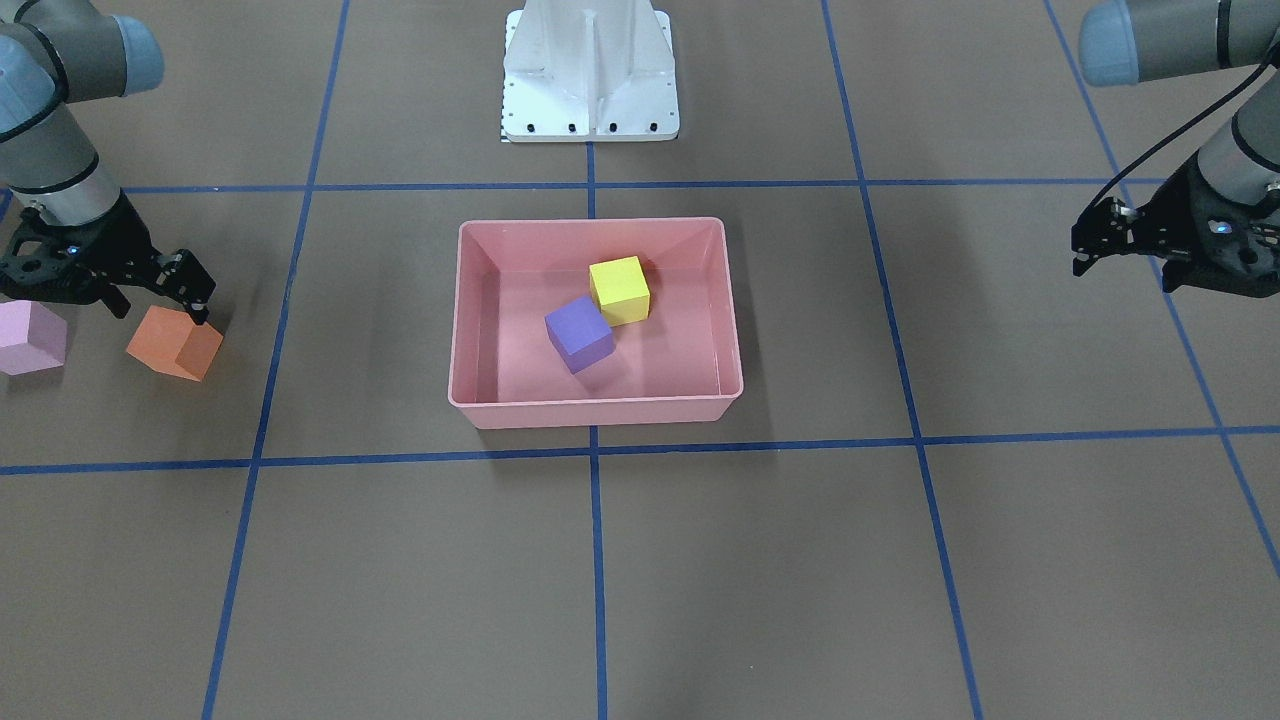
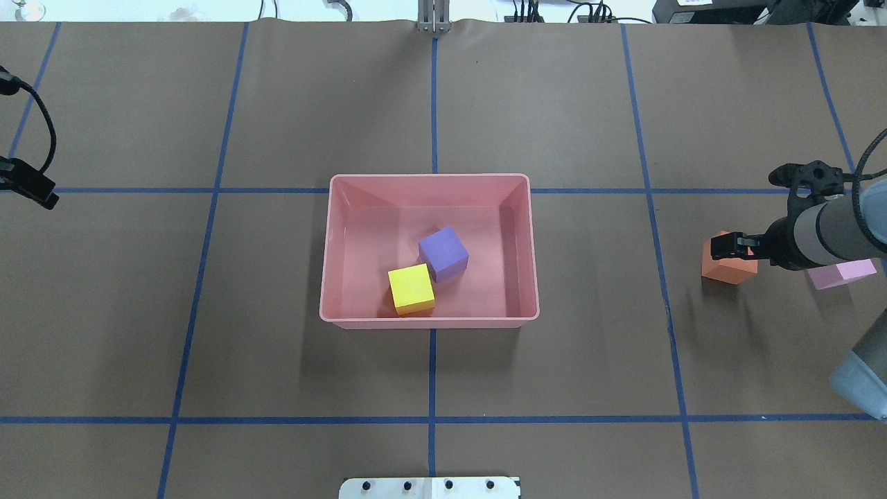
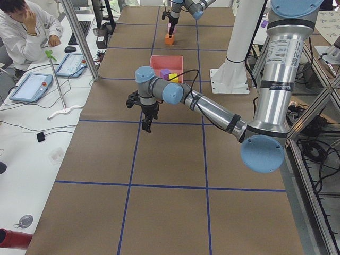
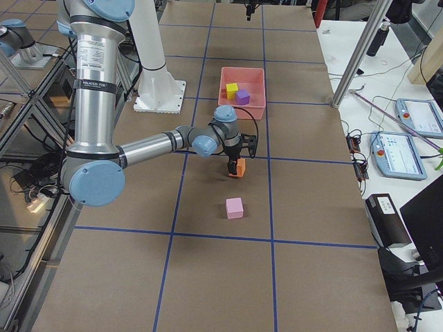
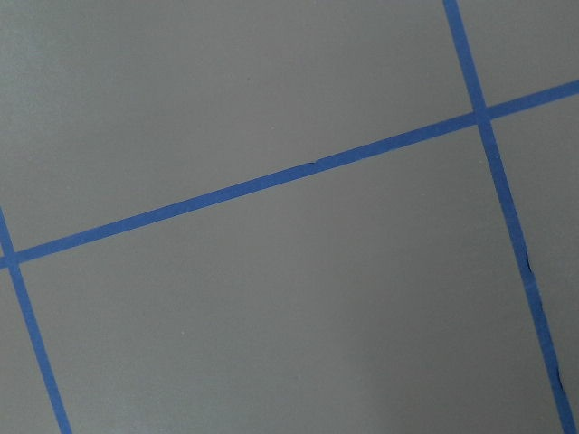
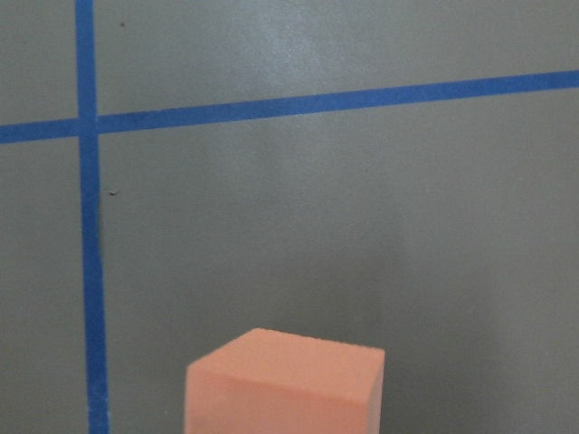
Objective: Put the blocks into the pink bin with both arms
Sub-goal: 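Lower the right gripper onto the orange cube and grasp it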
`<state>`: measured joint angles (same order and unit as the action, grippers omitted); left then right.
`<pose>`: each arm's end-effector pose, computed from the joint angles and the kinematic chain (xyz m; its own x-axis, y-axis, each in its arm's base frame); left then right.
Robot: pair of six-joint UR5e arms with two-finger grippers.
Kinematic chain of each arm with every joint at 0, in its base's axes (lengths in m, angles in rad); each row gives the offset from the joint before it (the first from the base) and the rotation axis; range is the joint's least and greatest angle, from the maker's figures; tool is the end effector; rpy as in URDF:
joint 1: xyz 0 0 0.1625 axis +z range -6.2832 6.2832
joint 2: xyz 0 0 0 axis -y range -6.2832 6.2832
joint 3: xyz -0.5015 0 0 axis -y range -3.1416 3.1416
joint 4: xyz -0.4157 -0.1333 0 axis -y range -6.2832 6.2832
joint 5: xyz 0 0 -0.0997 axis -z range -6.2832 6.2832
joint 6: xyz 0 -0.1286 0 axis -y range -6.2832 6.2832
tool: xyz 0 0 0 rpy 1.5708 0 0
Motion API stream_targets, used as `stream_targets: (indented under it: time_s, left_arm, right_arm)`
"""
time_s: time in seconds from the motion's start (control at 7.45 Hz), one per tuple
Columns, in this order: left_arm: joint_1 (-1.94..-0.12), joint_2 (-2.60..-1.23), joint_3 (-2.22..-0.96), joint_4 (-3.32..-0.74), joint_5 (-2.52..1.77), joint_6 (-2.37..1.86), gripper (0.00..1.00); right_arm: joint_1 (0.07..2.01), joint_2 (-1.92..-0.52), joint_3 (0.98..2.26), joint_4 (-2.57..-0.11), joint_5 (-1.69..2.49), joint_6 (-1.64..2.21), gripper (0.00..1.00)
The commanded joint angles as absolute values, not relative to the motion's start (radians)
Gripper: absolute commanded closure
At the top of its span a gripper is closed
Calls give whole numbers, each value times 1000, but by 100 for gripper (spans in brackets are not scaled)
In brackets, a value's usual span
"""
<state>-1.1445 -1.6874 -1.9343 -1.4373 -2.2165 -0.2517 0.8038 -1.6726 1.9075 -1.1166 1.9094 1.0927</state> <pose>0.1789 -0.5291 0.5313 0.7193 0.2868 -0.6327 -0.2166 0.9580 0.1881 -0.2869 -0.4282 0.5949 0.7206 0.1223 0.6825 -0.2264 0.9719 0.0649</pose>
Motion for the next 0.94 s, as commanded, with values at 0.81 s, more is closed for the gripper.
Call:
stream_targets:
  time_s: [0.81]
  left_arm:
    - [-1143, -1687, -1930, -1437, -2217, -252, 0]
  right_arm:
    - [775, -1637, 1833, -1115, 1878, 1091, 0]
